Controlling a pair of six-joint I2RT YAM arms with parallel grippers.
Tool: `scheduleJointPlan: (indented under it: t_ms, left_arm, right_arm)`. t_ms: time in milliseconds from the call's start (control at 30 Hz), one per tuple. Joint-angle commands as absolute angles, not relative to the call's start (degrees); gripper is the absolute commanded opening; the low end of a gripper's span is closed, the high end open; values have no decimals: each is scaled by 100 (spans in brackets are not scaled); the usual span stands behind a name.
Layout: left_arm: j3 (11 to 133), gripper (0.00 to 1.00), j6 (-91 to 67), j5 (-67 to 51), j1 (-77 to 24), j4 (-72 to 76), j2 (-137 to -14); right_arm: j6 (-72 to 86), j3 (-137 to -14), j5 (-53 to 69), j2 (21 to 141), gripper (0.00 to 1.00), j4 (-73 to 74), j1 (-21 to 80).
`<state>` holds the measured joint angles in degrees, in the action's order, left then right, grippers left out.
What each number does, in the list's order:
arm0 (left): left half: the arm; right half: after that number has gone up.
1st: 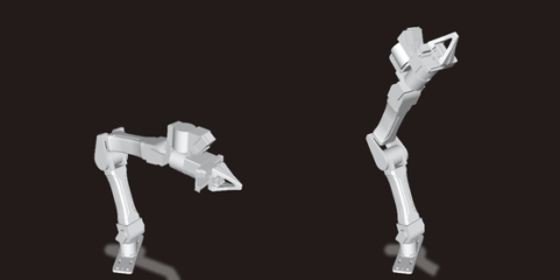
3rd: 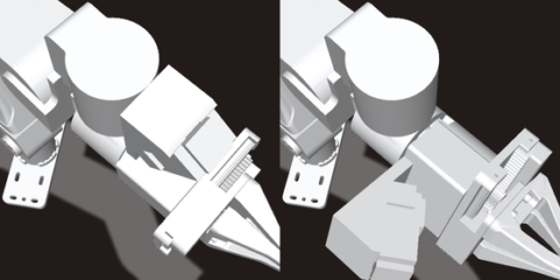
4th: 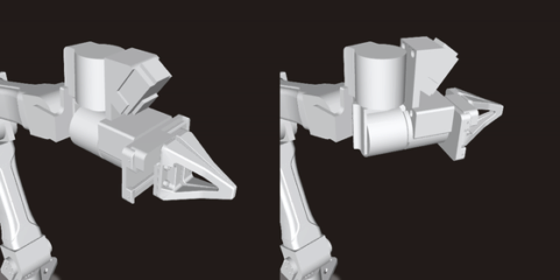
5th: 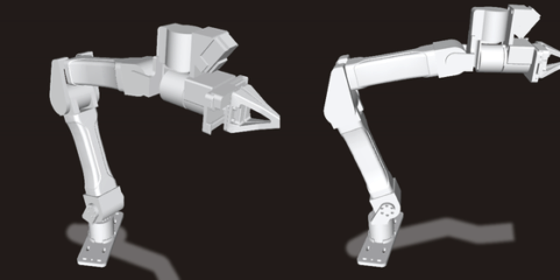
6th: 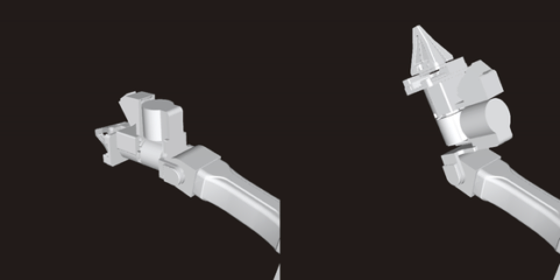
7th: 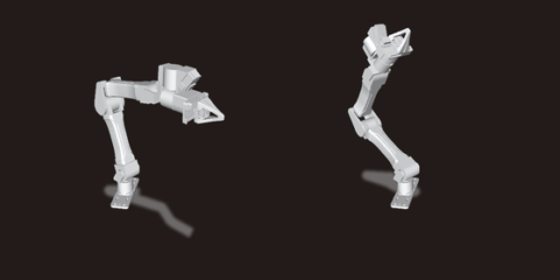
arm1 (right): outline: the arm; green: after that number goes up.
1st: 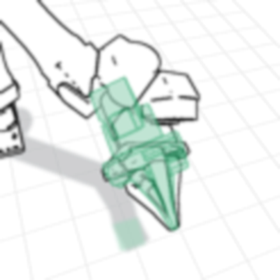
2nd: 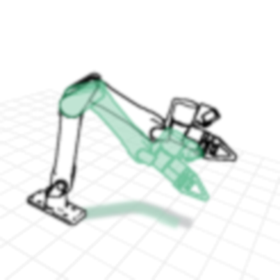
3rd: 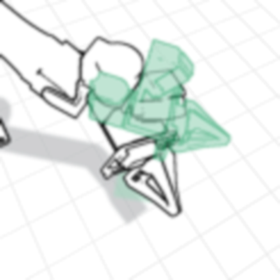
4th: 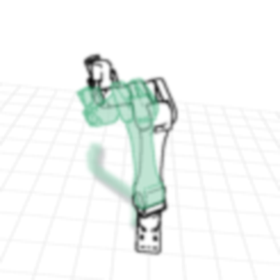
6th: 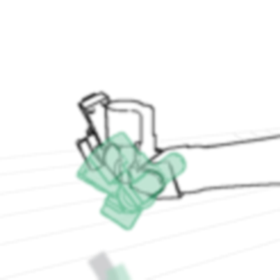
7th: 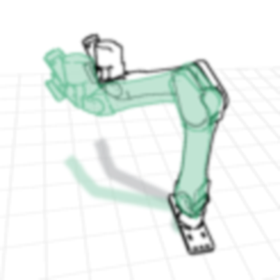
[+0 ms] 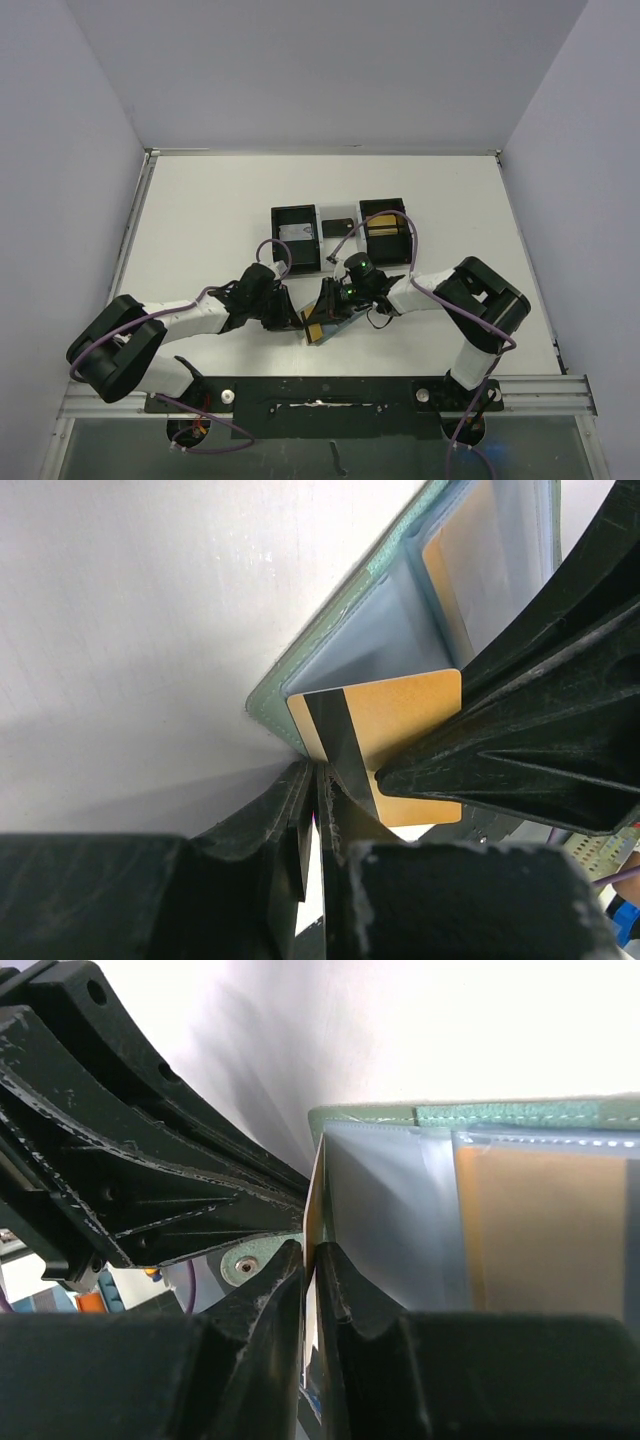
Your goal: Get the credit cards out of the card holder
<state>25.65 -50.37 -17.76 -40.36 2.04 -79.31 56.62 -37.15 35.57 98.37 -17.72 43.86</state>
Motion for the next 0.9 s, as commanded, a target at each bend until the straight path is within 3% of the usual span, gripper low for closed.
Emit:
scheduleJointPlan:
  t_ms: [0,167,300,600,867]
  left_arm:
    - [2452,8,-4882,-1362,-4066,-9,-7986]
    - [2442,8,-4904,-1270,-4060,-103,-7907]
    - [2457,8,-4904,-1228,-4059,-147,-7893]
    - [2487,7,-4887,-1230,-4052,-158,-7902]
    - [2460,0,-4795,-882,-3997,-352,-7344]
  right_arm:
    - [5639,-3918,3496,9729,12,-1690,4380]
    - [5525,-4039,3272,9505,25,-1170,4377]
    - [5476,-4065,3079,9377,25,-811,4360]
    - [5530,-3957,3213,9281,0,-978,4356]
    - [4925,-4162,2349,8134,0,320,3901]
